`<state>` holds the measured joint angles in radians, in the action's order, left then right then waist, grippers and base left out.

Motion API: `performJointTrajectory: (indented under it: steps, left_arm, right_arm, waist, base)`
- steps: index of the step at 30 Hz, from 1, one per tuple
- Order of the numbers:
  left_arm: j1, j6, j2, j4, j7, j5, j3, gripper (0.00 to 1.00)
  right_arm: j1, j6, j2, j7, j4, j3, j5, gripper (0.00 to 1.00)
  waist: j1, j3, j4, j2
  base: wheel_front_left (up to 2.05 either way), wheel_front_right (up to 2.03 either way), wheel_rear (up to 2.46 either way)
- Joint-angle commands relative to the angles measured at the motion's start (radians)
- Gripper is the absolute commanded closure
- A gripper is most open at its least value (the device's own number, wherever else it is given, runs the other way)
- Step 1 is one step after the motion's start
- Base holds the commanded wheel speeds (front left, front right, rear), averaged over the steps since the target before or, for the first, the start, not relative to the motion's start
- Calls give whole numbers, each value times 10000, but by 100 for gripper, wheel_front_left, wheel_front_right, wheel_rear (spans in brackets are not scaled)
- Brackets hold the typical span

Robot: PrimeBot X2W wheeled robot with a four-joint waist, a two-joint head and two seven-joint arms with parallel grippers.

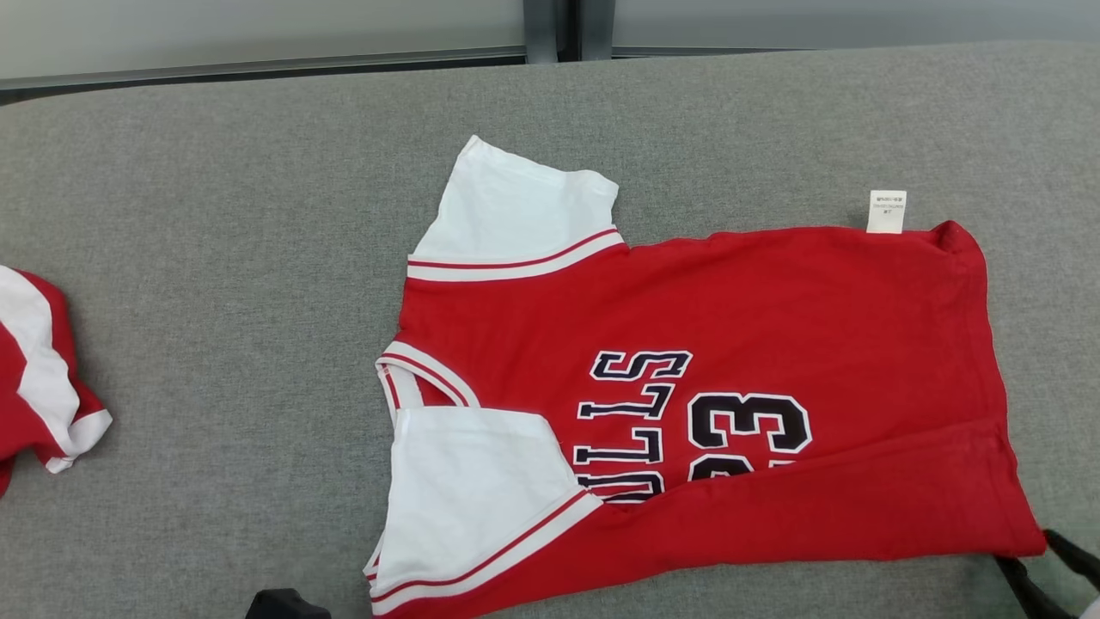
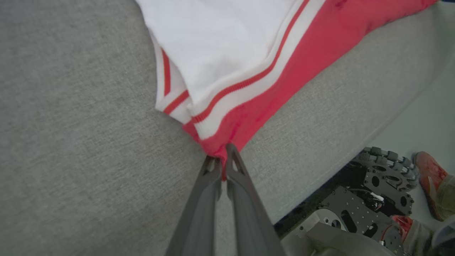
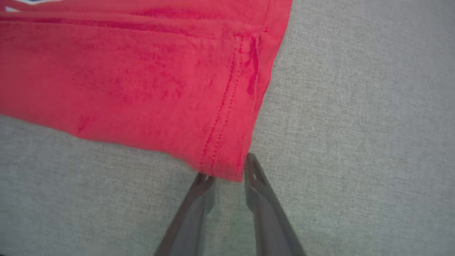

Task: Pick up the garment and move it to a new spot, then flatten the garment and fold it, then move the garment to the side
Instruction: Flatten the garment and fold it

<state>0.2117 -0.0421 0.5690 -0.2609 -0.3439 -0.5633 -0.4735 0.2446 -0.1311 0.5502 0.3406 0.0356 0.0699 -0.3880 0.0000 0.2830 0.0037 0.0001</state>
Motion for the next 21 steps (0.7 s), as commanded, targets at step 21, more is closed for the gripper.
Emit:
performJointTrajectory:
  steps: [21]
  left_arm:
    - [-4693, -66, 583, -299, 400, -905, 2412, 0]
  right_arm:
    - [-2140, 13, -1600, -2500, 1511, -1132, 1681, 0]
  waist:
    - [0, 424, -324, -1]
  base:
    - [0, 0, 0]
